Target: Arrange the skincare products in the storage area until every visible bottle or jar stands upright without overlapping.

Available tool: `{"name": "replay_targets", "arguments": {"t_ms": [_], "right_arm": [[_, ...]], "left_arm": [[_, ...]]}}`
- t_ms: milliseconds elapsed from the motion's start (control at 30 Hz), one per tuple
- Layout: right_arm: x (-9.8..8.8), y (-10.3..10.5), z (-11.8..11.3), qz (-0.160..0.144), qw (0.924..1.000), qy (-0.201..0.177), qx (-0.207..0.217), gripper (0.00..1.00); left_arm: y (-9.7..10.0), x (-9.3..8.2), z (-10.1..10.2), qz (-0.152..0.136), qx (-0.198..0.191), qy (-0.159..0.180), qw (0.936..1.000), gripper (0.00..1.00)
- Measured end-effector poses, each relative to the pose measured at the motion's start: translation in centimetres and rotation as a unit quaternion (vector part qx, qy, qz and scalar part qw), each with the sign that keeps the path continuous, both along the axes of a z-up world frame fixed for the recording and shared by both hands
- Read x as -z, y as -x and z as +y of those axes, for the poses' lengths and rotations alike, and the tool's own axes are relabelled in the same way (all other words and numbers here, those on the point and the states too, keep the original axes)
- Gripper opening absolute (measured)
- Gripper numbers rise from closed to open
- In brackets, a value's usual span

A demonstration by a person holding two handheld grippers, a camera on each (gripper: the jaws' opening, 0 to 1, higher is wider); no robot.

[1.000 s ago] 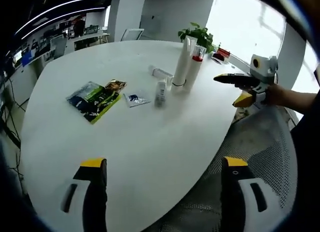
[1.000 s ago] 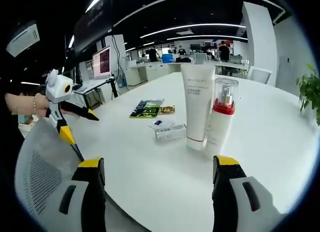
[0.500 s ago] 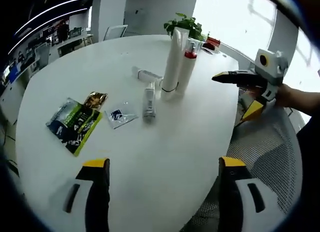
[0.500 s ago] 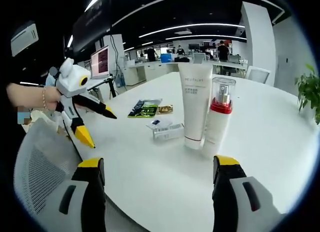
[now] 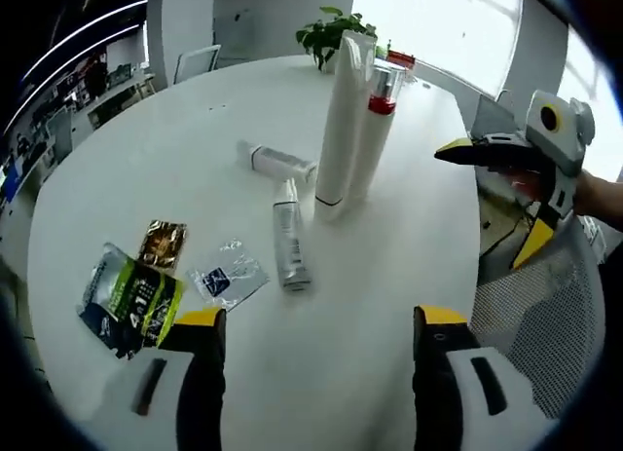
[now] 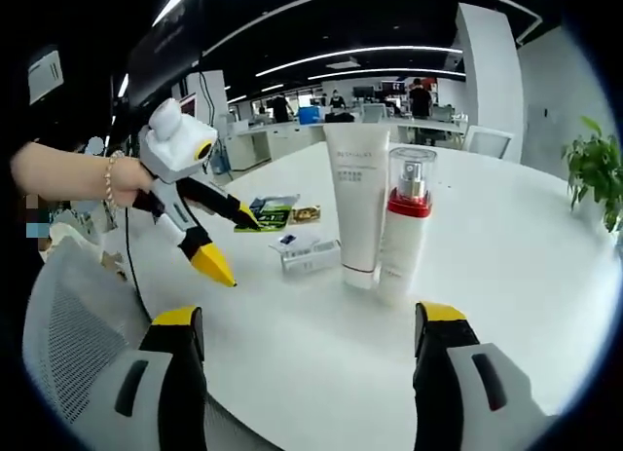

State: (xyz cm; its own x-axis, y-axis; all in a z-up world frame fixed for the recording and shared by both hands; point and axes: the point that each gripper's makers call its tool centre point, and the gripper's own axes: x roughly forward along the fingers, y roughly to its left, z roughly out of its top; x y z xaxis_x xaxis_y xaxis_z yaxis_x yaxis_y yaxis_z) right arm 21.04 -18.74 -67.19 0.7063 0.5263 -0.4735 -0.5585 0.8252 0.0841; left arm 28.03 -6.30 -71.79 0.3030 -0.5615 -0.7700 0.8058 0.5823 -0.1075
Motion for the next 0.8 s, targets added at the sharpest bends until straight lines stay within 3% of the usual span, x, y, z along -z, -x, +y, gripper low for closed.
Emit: {"name": "replay_targets", "arguments": {"t_ms": [500,800], "right_arm": [[0.2,-0.3,-1.1,0.004,0.9996,0.002,0.028,0.87],[0.3,-0.3,-1.4,0.008,0.9993,0.005,0.036,0.87]], "left_arm": [[-4.6,1.7,-3.5,0.007,0.026,-0.042,0.9988,0.54],[-5.4,3.1,-5.3,0.001,0.058,-0.080,0.9951,0.45]]}}
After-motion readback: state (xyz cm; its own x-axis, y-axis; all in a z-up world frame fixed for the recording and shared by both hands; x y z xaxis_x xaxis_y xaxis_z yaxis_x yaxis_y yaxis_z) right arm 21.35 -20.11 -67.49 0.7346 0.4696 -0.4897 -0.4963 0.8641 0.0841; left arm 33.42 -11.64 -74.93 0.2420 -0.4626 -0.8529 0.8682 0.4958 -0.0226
